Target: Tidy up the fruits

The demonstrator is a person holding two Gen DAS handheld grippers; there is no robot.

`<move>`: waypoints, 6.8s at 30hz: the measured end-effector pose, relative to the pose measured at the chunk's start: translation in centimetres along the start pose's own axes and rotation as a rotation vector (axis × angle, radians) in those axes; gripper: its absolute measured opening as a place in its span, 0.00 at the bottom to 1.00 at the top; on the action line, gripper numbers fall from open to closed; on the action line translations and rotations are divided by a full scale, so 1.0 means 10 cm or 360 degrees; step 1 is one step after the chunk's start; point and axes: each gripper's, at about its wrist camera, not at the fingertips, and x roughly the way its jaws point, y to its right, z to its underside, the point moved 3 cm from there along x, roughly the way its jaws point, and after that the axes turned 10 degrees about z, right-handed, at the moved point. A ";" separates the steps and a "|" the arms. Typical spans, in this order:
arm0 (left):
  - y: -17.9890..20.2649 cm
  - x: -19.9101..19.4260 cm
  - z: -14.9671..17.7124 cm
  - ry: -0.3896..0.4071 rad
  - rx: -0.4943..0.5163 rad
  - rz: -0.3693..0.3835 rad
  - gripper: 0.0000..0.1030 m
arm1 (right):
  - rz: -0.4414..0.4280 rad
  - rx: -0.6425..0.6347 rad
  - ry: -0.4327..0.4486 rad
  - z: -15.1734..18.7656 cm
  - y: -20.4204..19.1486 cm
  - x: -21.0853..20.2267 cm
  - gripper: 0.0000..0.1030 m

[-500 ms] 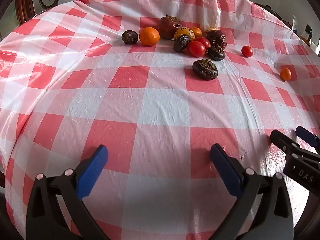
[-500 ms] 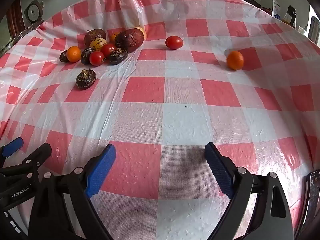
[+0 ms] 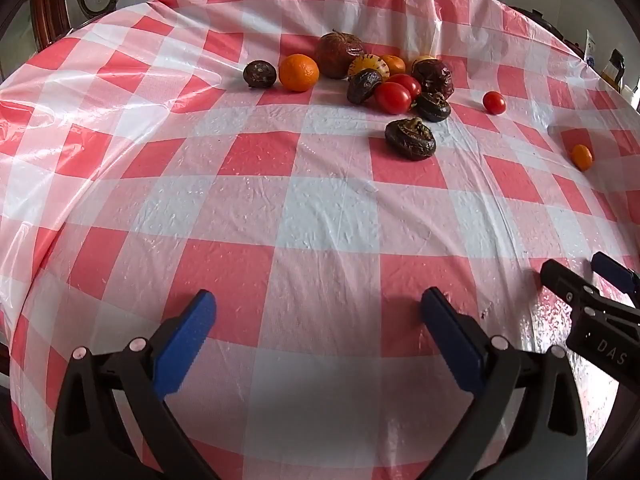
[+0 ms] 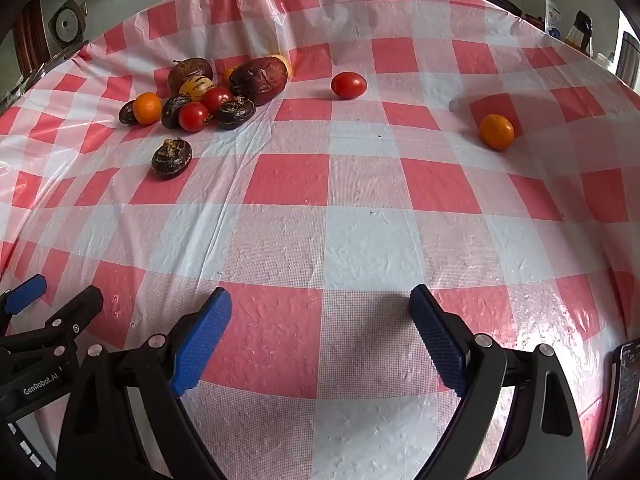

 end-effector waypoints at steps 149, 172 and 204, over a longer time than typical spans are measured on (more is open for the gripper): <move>-0.54 -0.99 0.42 0.0517 -0.0327 0.0177 0.39 | -0.0521 0.0309 0.0273 0.04 0.01 -0.28 0.37; -1.80 -1.85 1.84 0.0464 -0.0579 -0.0117 0.39 | -0.0945 -0.0586 0.0330 1.15 -1.64 -1.48 0.37; -3.57 -1.54 4.10 -0.0195 -0.1292 -0.0485 0.53 | -0.0824 -0.2497 -0.0174 4.13 -4.14 -1.54 0.38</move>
